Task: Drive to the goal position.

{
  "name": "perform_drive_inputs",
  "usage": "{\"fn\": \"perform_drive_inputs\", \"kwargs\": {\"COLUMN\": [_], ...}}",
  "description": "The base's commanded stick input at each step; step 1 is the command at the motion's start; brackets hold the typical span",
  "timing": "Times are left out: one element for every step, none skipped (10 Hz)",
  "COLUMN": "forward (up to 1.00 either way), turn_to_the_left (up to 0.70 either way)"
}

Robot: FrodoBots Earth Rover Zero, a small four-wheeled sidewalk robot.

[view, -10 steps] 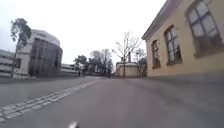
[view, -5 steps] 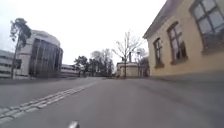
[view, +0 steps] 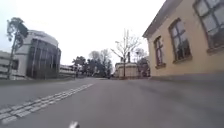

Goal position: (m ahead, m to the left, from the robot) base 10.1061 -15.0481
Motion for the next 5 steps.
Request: {"fn": "perform_drive_inputs", "kwargs": {"forward": [1.00, 1.00, 1.00, 1.00, 1.00], "turn_to_the_left": [-0.40, -0.40, -0.40, -0.40, -0.40]}}
